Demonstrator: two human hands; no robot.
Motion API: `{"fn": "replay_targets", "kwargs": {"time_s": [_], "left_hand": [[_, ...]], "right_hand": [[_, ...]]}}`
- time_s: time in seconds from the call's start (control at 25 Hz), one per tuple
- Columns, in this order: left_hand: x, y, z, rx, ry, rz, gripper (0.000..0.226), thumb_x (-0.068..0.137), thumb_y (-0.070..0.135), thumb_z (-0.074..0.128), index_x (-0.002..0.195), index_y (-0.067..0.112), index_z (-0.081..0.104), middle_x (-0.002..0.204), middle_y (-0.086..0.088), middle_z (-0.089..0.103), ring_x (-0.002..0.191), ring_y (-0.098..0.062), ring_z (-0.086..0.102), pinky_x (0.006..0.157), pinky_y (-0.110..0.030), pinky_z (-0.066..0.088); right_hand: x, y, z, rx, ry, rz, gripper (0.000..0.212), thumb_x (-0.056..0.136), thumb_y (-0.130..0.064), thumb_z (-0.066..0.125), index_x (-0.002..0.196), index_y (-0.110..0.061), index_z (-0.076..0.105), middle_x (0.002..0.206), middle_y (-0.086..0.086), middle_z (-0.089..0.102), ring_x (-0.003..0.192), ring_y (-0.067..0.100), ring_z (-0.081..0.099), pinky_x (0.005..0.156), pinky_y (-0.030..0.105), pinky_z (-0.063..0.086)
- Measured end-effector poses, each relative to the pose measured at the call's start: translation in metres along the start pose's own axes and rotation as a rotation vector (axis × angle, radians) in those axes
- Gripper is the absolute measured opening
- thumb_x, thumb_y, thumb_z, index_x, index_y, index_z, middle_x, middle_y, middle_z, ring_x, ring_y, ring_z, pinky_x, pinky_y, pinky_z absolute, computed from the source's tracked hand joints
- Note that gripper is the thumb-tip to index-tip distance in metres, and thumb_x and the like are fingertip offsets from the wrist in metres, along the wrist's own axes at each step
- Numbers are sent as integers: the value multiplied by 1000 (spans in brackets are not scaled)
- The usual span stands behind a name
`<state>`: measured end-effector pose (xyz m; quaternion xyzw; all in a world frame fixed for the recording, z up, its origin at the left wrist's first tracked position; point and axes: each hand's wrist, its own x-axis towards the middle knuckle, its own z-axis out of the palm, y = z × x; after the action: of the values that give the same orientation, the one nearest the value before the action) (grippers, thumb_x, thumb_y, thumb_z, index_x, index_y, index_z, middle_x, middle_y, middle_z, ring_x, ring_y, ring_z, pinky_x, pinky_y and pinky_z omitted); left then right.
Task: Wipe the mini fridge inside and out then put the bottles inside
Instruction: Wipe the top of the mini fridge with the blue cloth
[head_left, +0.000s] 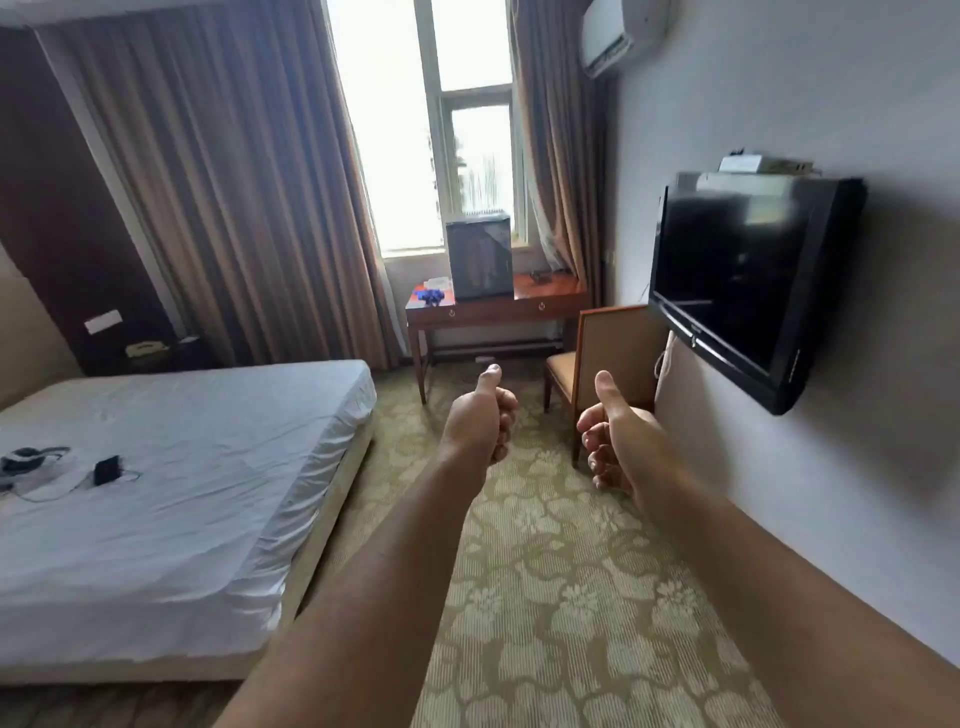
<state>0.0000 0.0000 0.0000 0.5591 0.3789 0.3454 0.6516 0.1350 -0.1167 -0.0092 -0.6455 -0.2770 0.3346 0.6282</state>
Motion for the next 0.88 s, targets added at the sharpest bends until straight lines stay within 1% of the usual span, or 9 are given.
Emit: {"fn": "replay_targets", "kwargs": {"time_s": [0.12,0.16,0.28,0.4,0.48,0.56,0.72,0.88], "left_hand": [[42,-17,-5,50,24,-40,48,103,53,43,72,21,57,57,7,45,47,-8,37,49,-25,32],[60,-24,-11,62,7,-51,47,103,53,42,72,21,58,57,7,46,48,-8,38,50,-25,32],[130,-39,-30,86,9,-74,47,104,53,41,74,21,58,58,8,47,50,-8,40,53,-26,34],[223,-45,-58,101,4,-69,48,104,53,40,75,20,59,59,8,49,53,-8,42,55,-26,36],[287,-41,-78,112,-1,-94,47,104,52,41,76,20,60,60,8,50,53,-7,43,56,-26,37],[350,-29,-95,72,11,-119,46,104,52,42,78,19,61,61,7,51,53,-7,44,56,-25,37],[469,-13,-108,-26,40,-172,43,103,49,46,76,21,62,61,7,51,53,-7,43,54,-24,37],[604,-24,-100,-63,41,-214,44,103,49,47,73,21,63,61,6,52,52,-7,43,54,-24,37]], "right_hand": [[48,22,11,-45,-37,54,65,99,-69,43,86,-10,66,76,5,53,56,18,50,51,30,44],[69,29,19,-36,-49,68,65,99,-68,43,88,-9,67,77,5,53,58,18,50,52,31,45],[142,44,52,-32,-55,85,62,100,-66,45,92,-9,68,79,5,54,60,19,51,54,32,46],[233,54,104,-42,-73,101,61,101,-64,46,96,-8,68,80,5,55,60,17,51,53,32,45],[291,50,136,-61,-97,96,60,102,-62,46,99,-7,69,83,6,57,62,17,53,53,32,46],[349,38,161,-54,-123,93,58,102,-60,46,99,-7,70,86,7,58,64,18,55,55,33,47],[470,29,174,-9,-67,95,54,103,-57,49,96,-8,70,85,8,58,59,16,55,51,33,46],[615,48,172,24,-19,111,51,103,-54,51,94,-8,69,84,9,57,56,17,54,50,33,45]]}}
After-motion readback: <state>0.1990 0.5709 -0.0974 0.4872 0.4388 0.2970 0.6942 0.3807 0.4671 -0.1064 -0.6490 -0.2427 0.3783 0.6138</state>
